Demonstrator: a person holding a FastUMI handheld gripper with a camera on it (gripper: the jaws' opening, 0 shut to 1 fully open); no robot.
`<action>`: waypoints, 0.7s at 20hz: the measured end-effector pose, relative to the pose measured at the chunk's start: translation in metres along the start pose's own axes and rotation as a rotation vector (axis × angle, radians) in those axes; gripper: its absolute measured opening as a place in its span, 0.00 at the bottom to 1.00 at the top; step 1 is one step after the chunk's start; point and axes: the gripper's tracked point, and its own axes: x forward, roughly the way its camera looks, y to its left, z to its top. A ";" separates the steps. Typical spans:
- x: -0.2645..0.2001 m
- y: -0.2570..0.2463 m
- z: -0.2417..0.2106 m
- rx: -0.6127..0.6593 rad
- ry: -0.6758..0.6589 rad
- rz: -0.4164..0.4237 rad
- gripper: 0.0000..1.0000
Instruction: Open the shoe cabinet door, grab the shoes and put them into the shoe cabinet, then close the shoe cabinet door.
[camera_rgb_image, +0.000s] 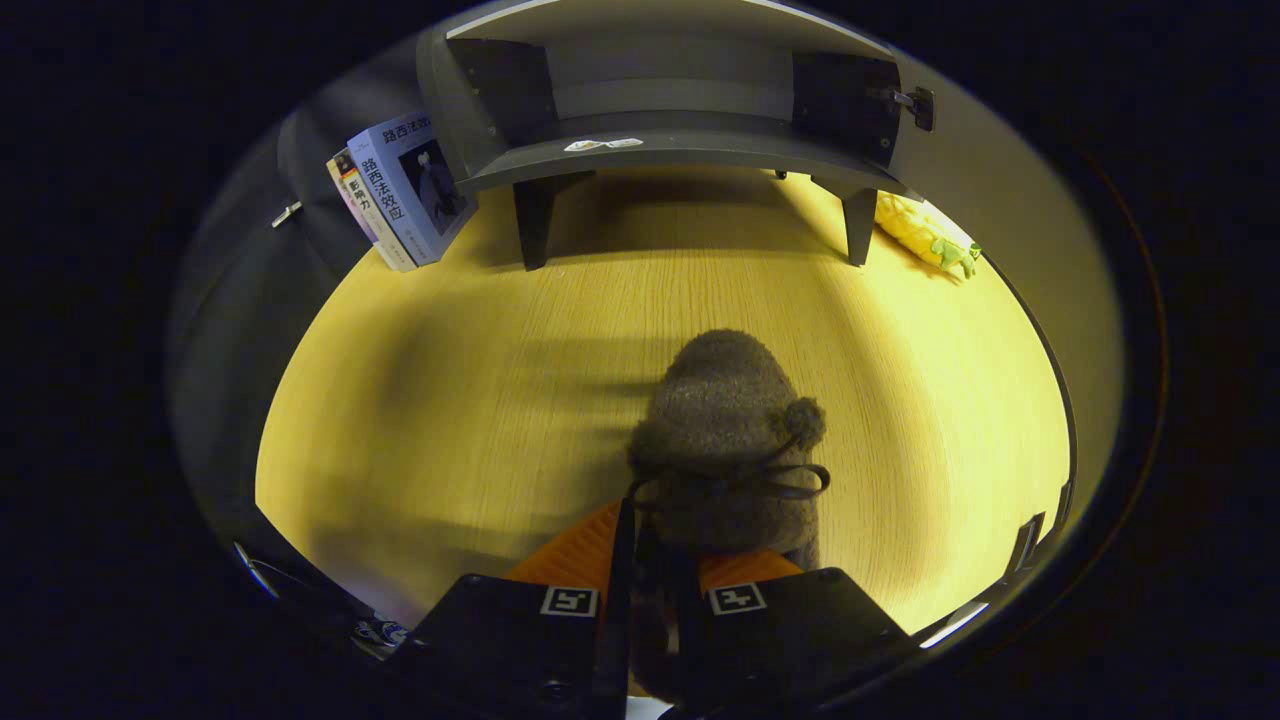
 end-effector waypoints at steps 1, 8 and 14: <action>0.002 0.000 0.003 -0.007 -0.007 0.000 0.26; 0.023 -0.006 0.023 -0.044 -0.043 -0.012 0.27; 0.021 -0.009 0.027 -0.028 -0.049 -0.017 0.05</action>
